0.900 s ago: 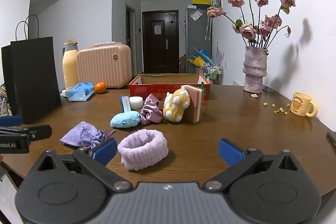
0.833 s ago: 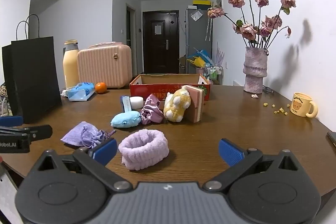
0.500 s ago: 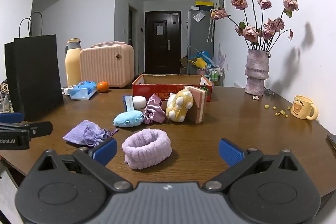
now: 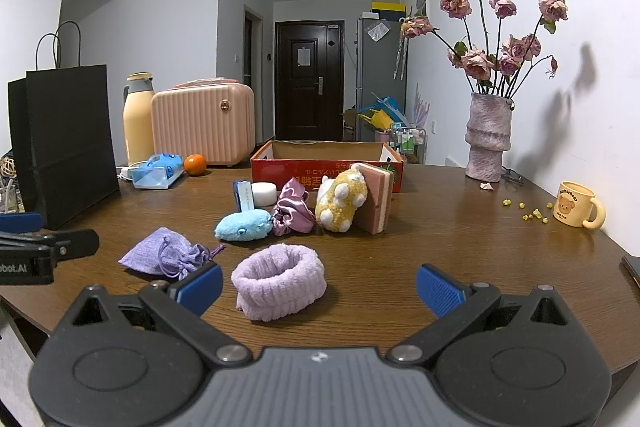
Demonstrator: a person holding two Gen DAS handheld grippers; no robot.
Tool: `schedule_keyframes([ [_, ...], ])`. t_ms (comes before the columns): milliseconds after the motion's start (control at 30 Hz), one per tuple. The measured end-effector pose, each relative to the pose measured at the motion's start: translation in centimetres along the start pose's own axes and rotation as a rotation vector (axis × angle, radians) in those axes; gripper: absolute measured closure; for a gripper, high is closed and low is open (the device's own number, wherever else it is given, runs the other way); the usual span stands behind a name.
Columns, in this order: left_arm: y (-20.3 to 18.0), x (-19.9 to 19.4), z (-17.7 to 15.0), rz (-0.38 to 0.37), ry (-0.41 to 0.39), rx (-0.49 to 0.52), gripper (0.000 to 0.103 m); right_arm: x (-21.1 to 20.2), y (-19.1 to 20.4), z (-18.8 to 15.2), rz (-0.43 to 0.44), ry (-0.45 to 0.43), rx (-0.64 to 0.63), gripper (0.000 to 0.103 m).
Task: Organize soft objects
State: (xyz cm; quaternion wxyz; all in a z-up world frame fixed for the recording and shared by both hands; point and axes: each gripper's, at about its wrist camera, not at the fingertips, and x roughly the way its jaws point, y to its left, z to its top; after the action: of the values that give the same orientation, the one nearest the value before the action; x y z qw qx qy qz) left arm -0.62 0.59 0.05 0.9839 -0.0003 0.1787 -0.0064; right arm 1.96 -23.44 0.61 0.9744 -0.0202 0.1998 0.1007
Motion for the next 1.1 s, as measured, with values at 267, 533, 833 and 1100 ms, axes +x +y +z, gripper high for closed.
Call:
schedule_keyframes([
  [267, -0.1, -0.07, -0.01, 0.002, 0.0, 0.002, 0.0, 0.02, -0.08, 0.01, -0.001, 0.001, 0.0, 0.0],
  [533, -0.35, -0.37, -0.13, -0.002, -0.006, 0.008, 0.0, 0.01, -0.13, -0.04, -0.001, -0.001, -0.002, 0.0],
  [833, -0.35, -0.4, -0.11, -0.002, -0.006, 0.008, 0.0, 0.01, -0.05, -0.06, -0.002, -0.001, -0.002, 0.0],
  [1100, -0.37, -0.41, -0.09, -0.002, -0.005, 0.008, 0.0, 0.01, 0.0, -0.04, -0.003, -0.001, -0.003, 0.0],
])
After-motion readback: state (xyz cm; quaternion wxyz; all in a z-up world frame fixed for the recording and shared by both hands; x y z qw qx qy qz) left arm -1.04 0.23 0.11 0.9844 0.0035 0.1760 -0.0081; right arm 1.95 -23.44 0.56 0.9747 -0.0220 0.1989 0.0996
